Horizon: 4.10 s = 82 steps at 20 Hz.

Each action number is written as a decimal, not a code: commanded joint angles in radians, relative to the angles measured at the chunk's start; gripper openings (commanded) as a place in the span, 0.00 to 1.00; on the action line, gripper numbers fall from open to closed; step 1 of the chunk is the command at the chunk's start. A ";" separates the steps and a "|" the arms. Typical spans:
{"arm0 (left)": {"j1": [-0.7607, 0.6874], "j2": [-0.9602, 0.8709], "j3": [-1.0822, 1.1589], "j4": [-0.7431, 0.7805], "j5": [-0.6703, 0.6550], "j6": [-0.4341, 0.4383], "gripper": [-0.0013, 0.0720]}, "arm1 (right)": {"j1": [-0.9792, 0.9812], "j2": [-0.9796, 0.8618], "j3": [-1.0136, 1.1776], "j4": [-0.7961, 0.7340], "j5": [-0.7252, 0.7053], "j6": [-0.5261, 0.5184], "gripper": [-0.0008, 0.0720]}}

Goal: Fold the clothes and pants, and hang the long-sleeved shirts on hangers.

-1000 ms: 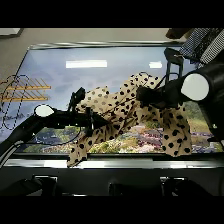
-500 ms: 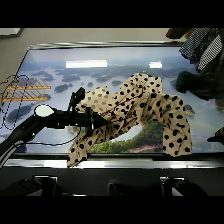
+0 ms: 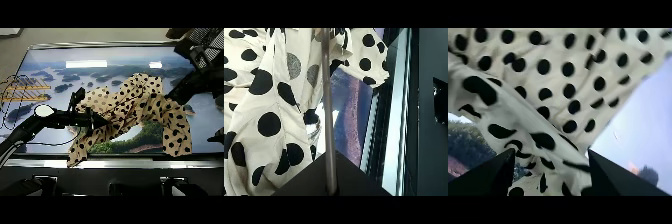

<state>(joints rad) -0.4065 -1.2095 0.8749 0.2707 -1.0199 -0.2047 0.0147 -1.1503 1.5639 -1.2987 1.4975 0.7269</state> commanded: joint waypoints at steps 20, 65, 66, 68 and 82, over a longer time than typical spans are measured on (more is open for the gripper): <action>0.006 0.000 0.001 0.002 0.002 -0.013 0.41 | -0.004 -0.141 0.001 0.209 0.114 -0.249 0.03; -0.464 -0.065 -0.126 0.062 0.864 -0.870 0.04 | -0.004 -0.061 0.001 0.189 0.080 0.082 0.03; -0.434 -0.064 -0.106 0.062 0.828 -0.869 0.04 | -0.004 -0.056 0.001 0.189 0.079 0.082 0.03; -0.346 -0.064 -0.069 0.062 0.738 -0.870 0.04 | -0.004 -0.040 0.001 0.189 0.079 0.082 0.03; 0.002 -0.068 0.035 0.063 0.530 -0.839 0.04 | 0.241 0.011 0.001 -0.042 0.114 0.174 0.03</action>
<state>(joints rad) -0.4225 -1.2758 0.9035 0.3340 -0.4736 -1.0557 0.2024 -1.1412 1.5642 -1.2633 1.6039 0.8616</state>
